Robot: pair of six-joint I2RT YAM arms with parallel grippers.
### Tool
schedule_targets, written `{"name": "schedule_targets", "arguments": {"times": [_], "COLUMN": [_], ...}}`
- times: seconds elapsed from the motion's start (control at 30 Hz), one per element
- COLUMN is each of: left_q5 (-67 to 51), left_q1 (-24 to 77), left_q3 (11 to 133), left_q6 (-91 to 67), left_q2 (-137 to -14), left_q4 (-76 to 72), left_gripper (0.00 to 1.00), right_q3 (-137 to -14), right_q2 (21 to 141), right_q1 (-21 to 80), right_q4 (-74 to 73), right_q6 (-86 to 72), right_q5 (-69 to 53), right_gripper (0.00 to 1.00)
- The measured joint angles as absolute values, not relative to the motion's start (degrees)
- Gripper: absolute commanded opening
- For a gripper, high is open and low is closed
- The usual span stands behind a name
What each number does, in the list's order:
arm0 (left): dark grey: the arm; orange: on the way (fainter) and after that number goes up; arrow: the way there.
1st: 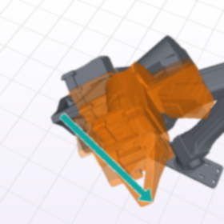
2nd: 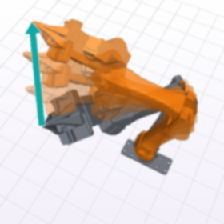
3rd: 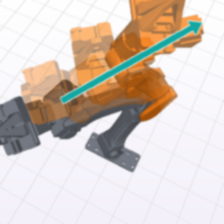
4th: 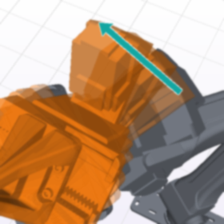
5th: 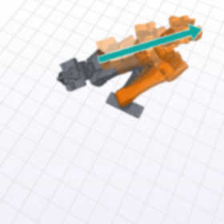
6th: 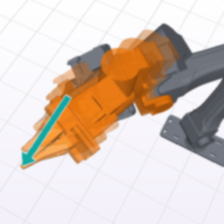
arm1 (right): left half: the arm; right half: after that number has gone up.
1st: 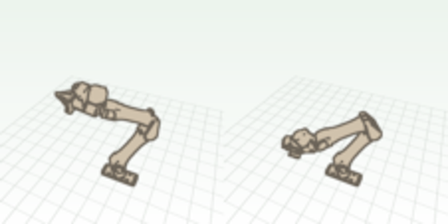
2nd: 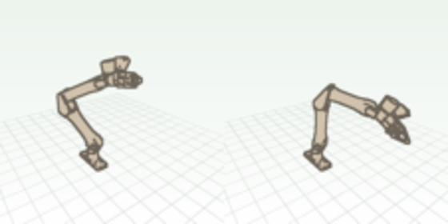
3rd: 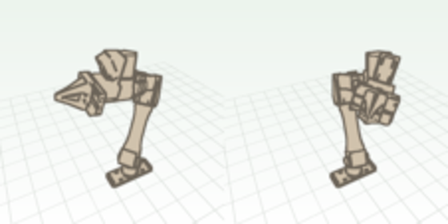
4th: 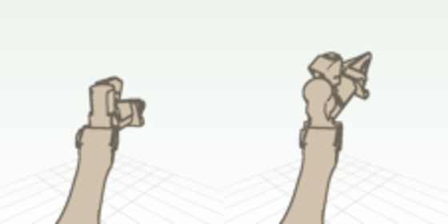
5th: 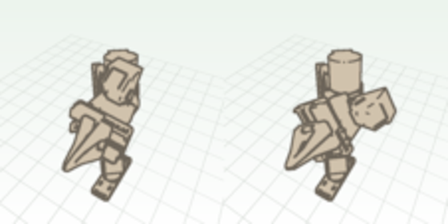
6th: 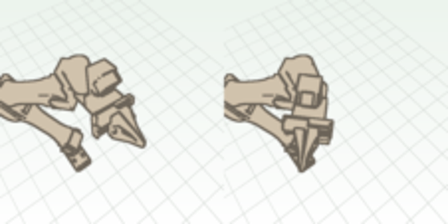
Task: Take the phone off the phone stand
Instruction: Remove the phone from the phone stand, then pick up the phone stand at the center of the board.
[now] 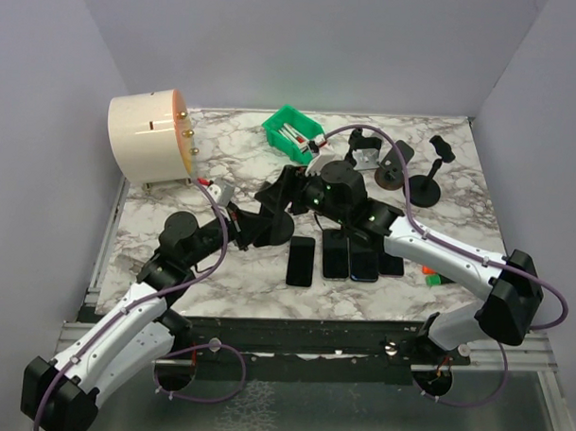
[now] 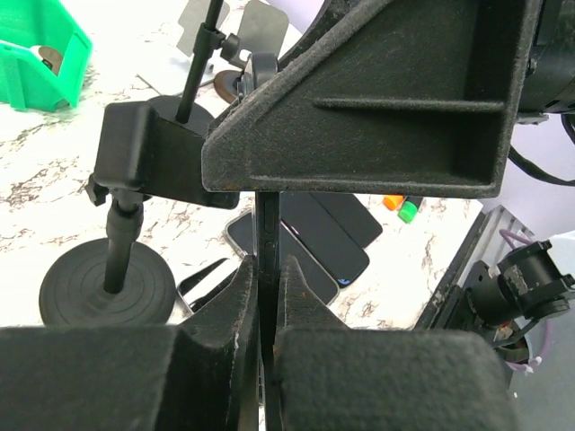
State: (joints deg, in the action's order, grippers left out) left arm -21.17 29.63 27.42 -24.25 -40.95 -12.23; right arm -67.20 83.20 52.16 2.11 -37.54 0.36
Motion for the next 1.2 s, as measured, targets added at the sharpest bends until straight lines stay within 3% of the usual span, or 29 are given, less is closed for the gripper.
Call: {"name": "schedule_targets", "arguments": {"times": [0.1, 0.2, 0.63, 0.97, 1.2], "left_q5": [-19.8, -19.0, -17.1, -9.8, -3.3], "left_q1": [30.1, 30.2, 30.1, 30.1, 30.1], "left_q3": [27.4, 27.4, 27.4, 27.4, 24.8], "left_q6": [-23.9, -23.6, -23.9, -34.6, -45.5], "left_q2": [-39.7, -38.3, -25.2, -16.3, -15.3], "left_q4": [-11.0, -9.6, 5.1, 19.5, 24.7], "left_gripper": [0.0, 0.0, 0.0, 0.0, 0.0], "right_q3": [-67.2, -67.2, -66.5, -51.0, -44.1], "right_q2": [83.2, 83.2, 72.2, 50.5, 43.8], "right_q1": [52.2, 52.4, 52.4, 52.4, 52.4], "right_q4": [2.0, 2.1, -2.3, -4.7, -5.3], "right_q6": [-37.5, -37.5, -35.8, -29.8, -29.1], "right_q5": [-0.2, -1.0, -2.8, 5.2, 9.8], "right_gripper": [0.7, 0.99, 1.0, 1.0, 1.0]}}
